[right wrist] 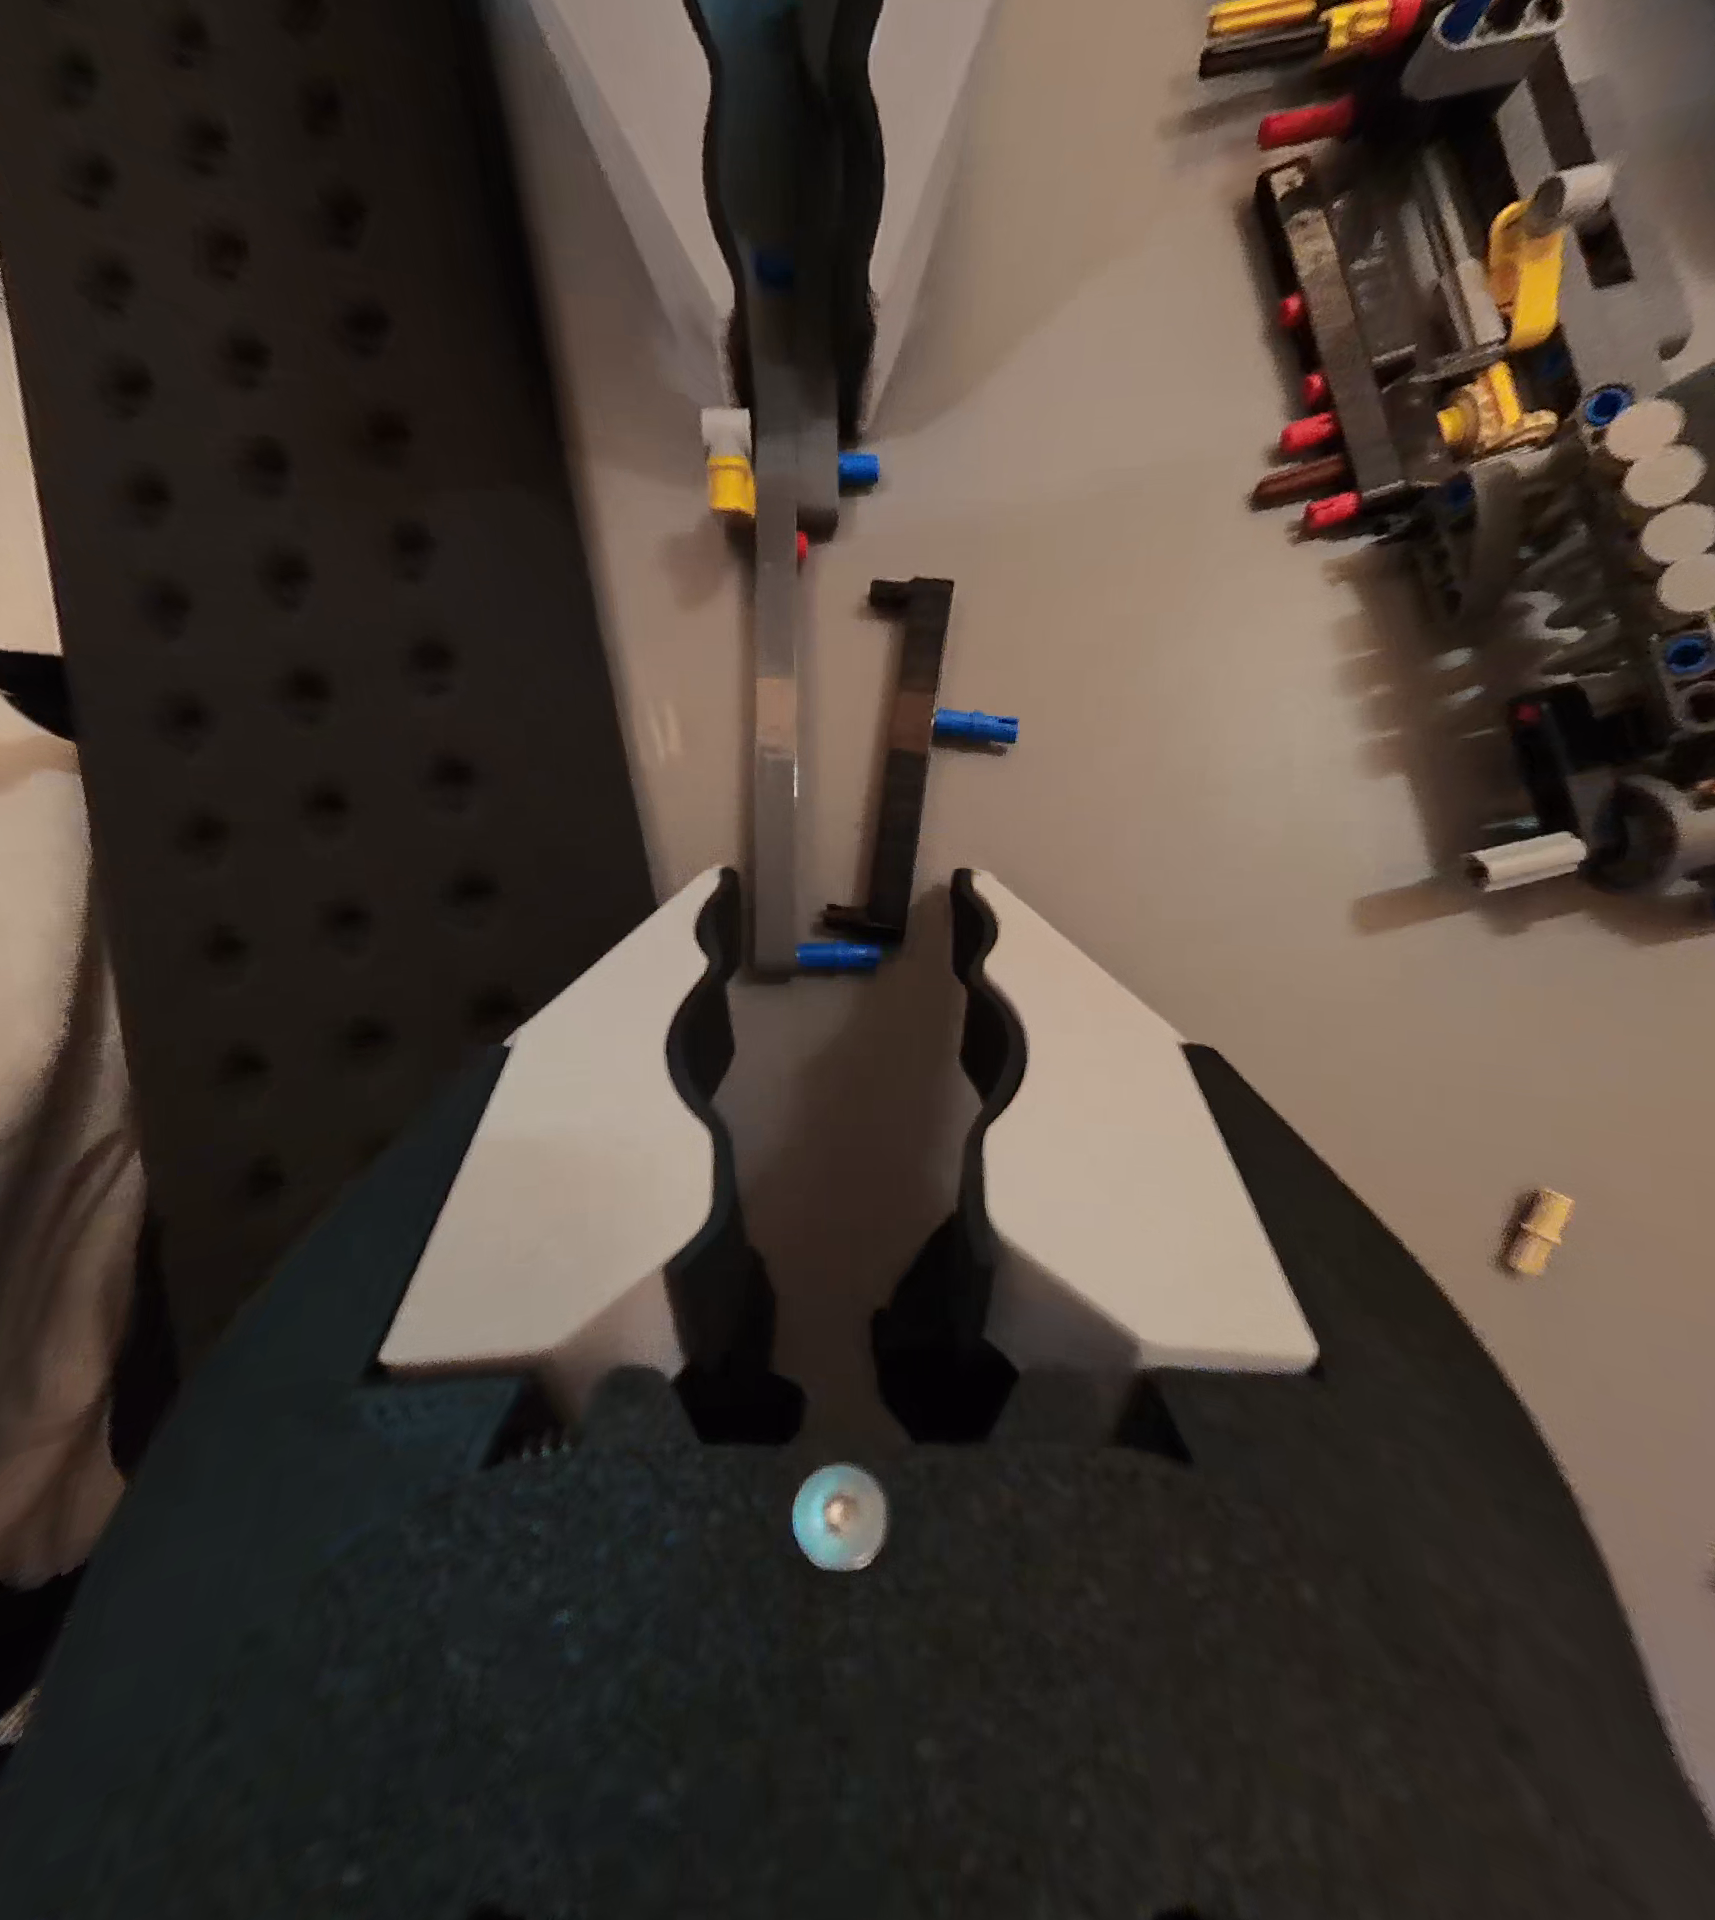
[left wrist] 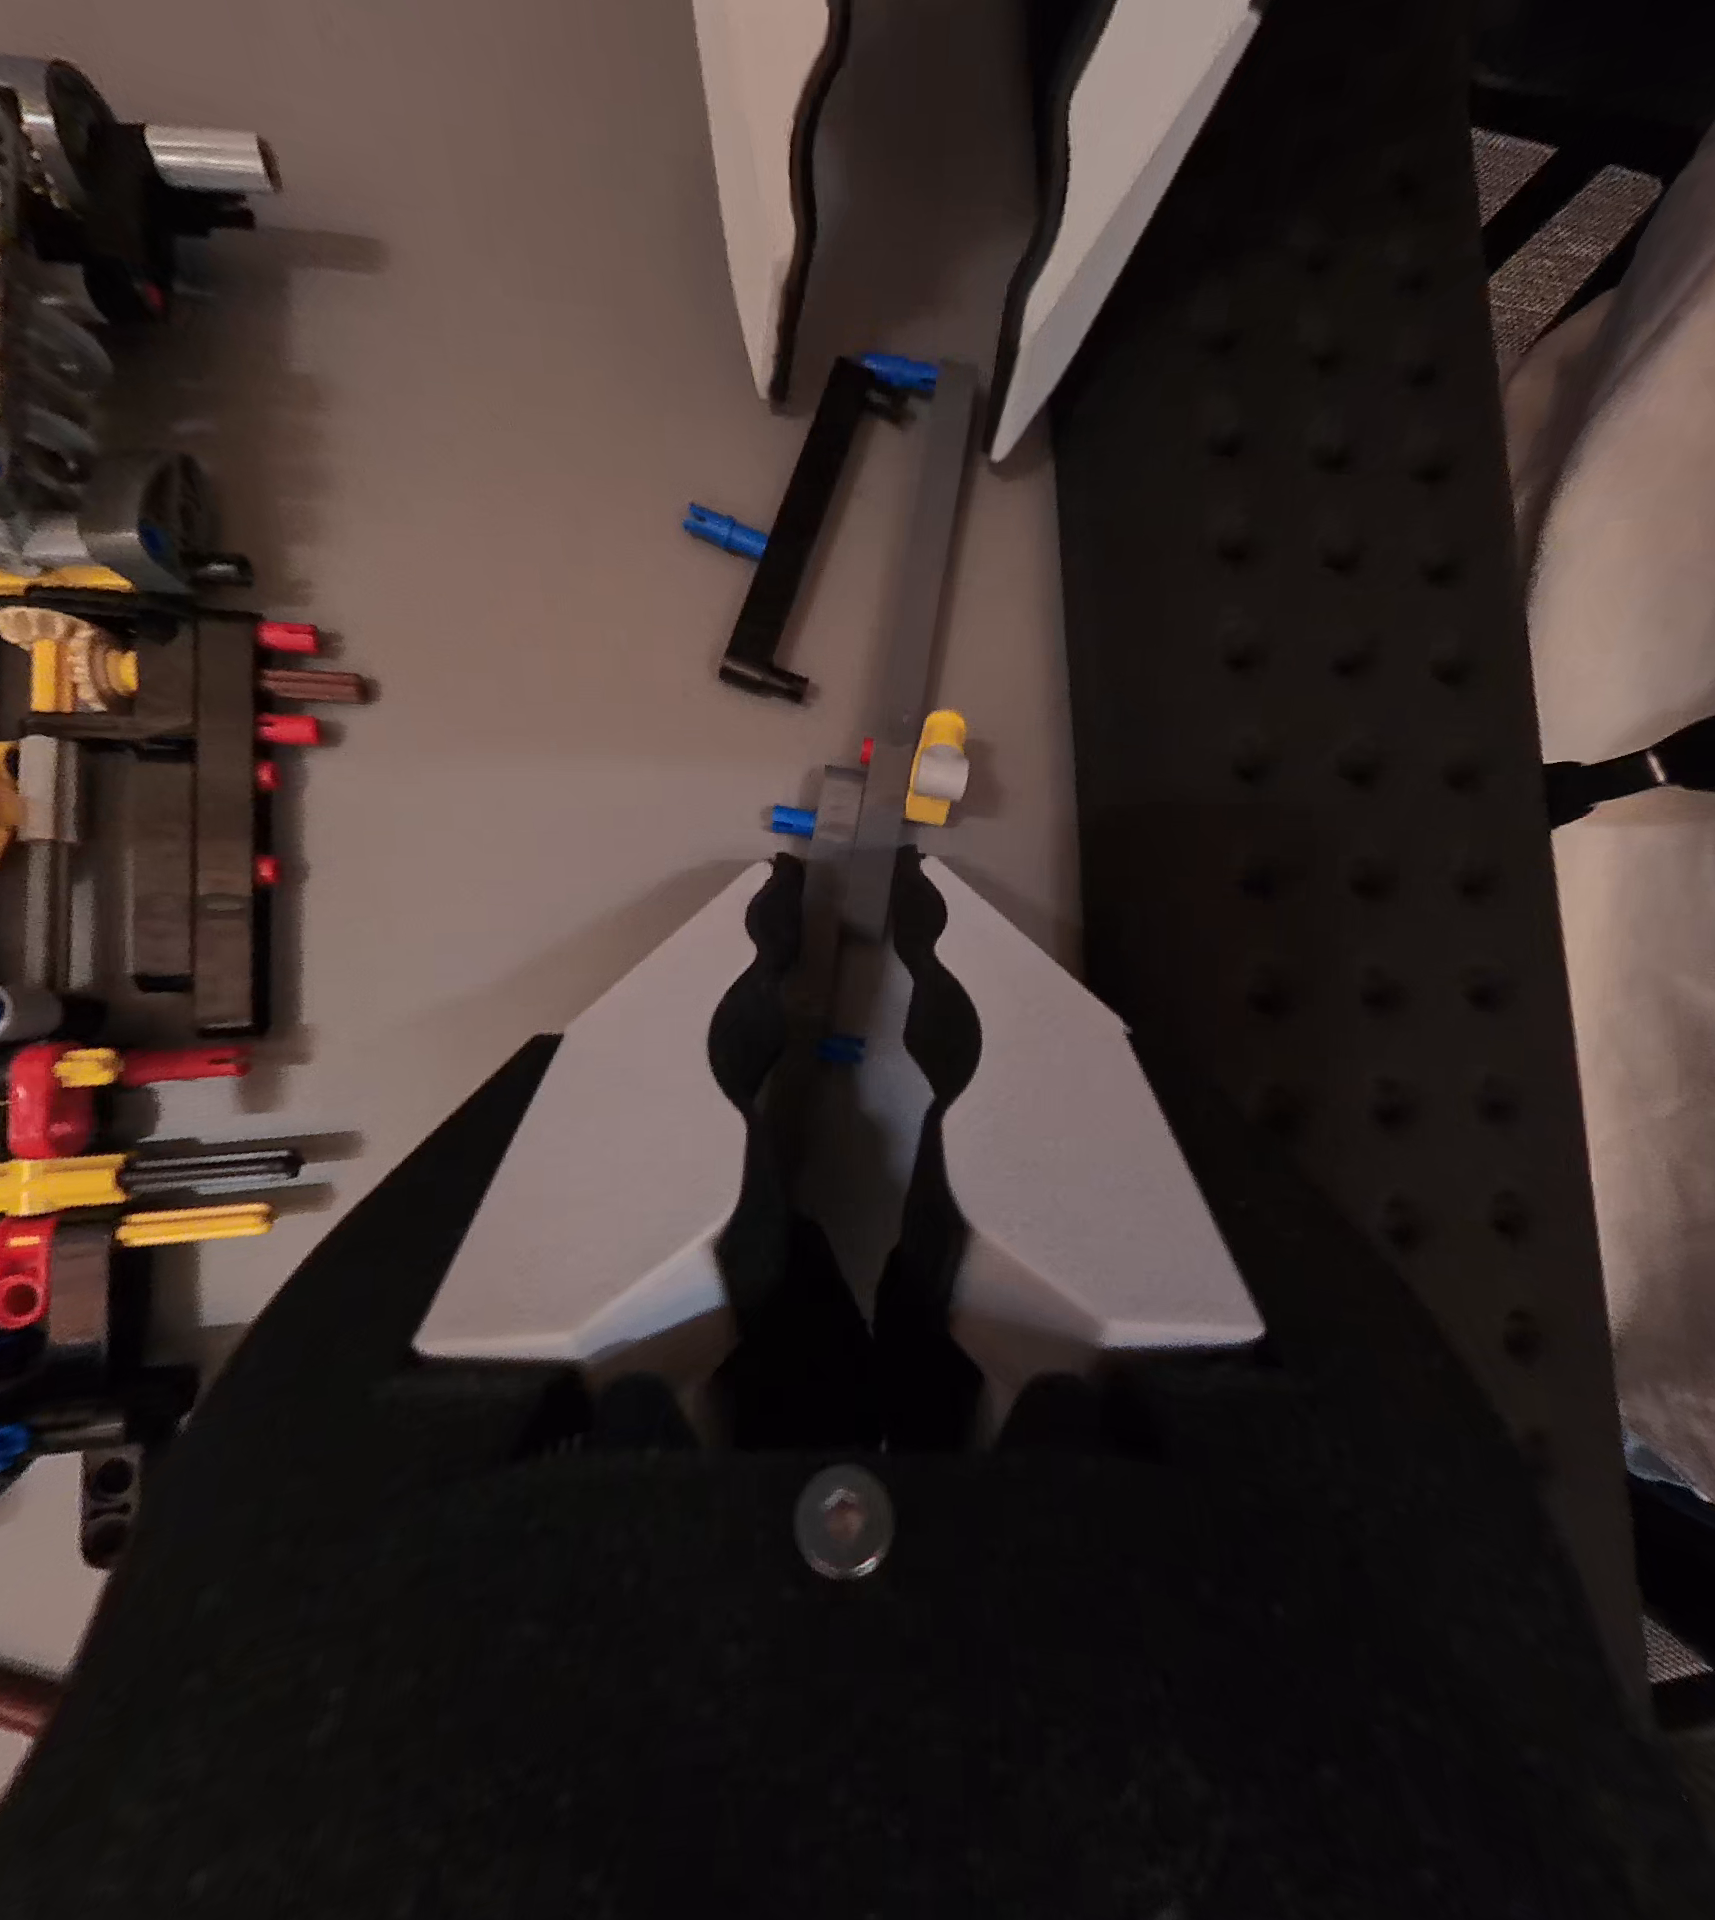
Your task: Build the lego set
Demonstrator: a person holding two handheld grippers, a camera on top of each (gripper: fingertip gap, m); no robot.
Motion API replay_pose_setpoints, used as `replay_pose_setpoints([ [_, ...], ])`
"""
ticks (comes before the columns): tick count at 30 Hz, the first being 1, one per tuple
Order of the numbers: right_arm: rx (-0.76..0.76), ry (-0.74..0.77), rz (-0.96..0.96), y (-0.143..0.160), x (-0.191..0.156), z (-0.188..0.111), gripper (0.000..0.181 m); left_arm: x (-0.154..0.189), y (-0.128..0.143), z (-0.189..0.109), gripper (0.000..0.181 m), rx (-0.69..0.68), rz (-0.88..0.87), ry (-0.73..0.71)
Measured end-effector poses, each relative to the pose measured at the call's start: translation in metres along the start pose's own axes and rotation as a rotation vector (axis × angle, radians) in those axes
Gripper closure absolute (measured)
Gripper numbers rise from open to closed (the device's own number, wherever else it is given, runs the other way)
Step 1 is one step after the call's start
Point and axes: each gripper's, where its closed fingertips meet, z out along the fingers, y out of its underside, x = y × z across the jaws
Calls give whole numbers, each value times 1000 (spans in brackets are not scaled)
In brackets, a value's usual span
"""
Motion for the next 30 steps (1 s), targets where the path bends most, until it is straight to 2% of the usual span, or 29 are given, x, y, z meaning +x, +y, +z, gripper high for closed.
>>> replay_pose_setpoints([
  [2, 16, -50, 21, -1, -4, 1, 144, 0, 0, 0, 165, 7, -8, 9],
  [4, 13, -60, 19, 1, -3, 2, 157, 0, -1, 0, 165, 17, -9, 11],
  [10, 36, -87, -76, 1, -7, 2, 159, 0, -1, 0, 165, 35, -7, 15],
  [14, 38, -120, -65, 1, -6, 2, 159, 0, -1, 0, 164, 32, 9, 28],
  [17, 29, -108, -100, 0, -3, 3, 159, 3, -5, 0, 136, 43, 69, 15],
  [21, 31, -111, -124, -5, 3, 6, 159, 0, -15, 5, 124, 59, 98, -8],
  [23, 47, -122, -134, -8, 5, 8, 159, -4, -15, 8, 125, 53, 83, -8],
  [27, 66, -138, -136, -11, 9, 10, 159, -6, -17, 10, 141, 60, 79, -26],
  [30, 62, -128, -139, -13, 11, 11, 160, -11, -15, 10, 137, 23, 89, -77],
])
